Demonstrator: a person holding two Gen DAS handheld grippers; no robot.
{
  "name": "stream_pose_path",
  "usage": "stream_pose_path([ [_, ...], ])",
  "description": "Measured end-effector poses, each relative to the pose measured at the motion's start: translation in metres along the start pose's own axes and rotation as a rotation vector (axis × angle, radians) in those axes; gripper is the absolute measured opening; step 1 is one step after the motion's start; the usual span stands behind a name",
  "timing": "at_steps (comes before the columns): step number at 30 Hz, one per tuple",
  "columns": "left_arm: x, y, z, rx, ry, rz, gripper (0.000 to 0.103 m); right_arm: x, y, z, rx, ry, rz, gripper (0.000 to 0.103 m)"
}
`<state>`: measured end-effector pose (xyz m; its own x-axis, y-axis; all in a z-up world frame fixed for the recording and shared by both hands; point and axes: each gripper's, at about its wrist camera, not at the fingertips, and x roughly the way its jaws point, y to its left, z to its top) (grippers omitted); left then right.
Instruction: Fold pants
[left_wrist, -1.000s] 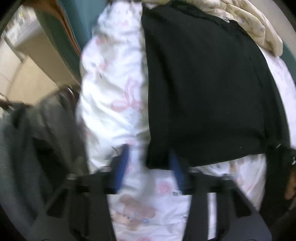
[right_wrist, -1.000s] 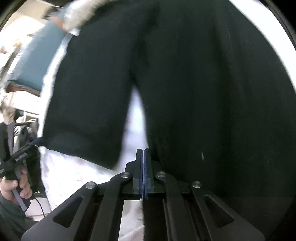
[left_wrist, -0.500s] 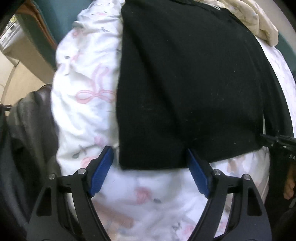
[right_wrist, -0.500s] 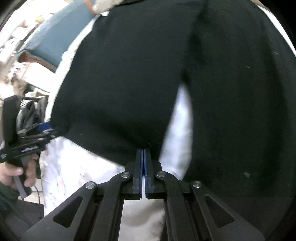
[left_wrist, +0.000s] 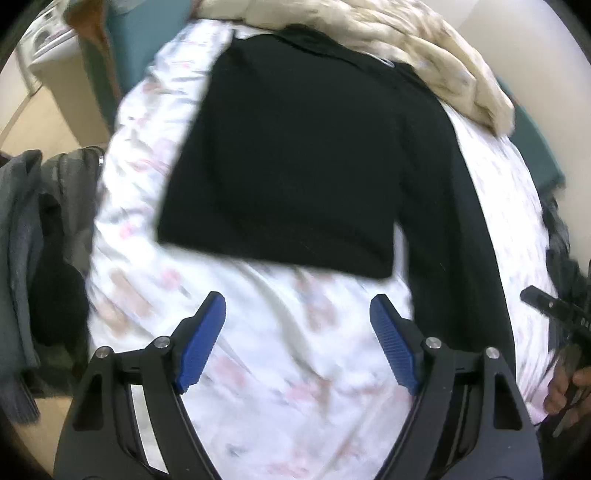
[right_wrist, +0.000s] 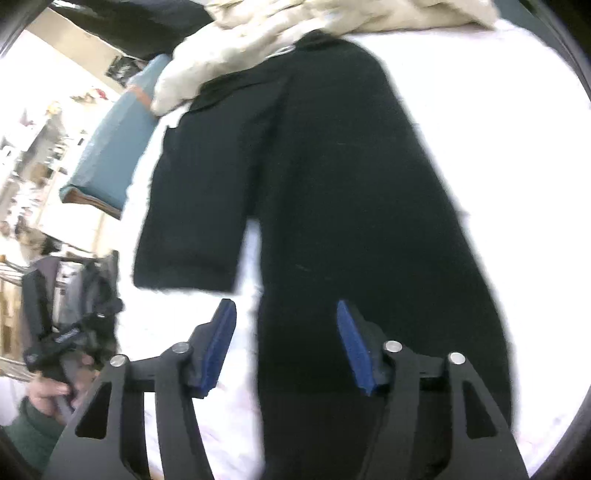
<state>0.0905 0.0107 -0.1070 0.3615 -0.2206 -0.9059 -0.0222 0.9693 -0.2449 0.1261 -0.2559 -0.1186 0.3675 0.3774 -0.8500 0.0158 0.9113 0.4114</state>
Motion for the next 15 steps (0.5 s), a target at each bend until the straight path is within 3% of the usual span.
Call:
stream_pose_path([
  [5, -0.001, -0.059, -0.052, 0.085, 0.039, -0.056, 0.078, -0.045, -0.058, -0.029, 0.037, 0.041, -0.141, 0.060],
  [8, 0.024, -0.104, -0.094, 0.221, 0.180, -0.164, 0.078, -0.058, -0.090, -0.039, 0.076, 0.078, -0.263, 0.060],
  [11, 0.040, -0.136, -0.142, 0.305, 0.232, -0.142, 0.075, -0.055, -0.119, -0.049, 0.100, 0.174, -0.330, 0.060],
  [15, 0.053, -0.173, -0.188, 0.399, 0.321, -0.174, 0.068, -0.030, -0.143, -0.072, 0.093, 0.331, -0.371, 0.060],
])
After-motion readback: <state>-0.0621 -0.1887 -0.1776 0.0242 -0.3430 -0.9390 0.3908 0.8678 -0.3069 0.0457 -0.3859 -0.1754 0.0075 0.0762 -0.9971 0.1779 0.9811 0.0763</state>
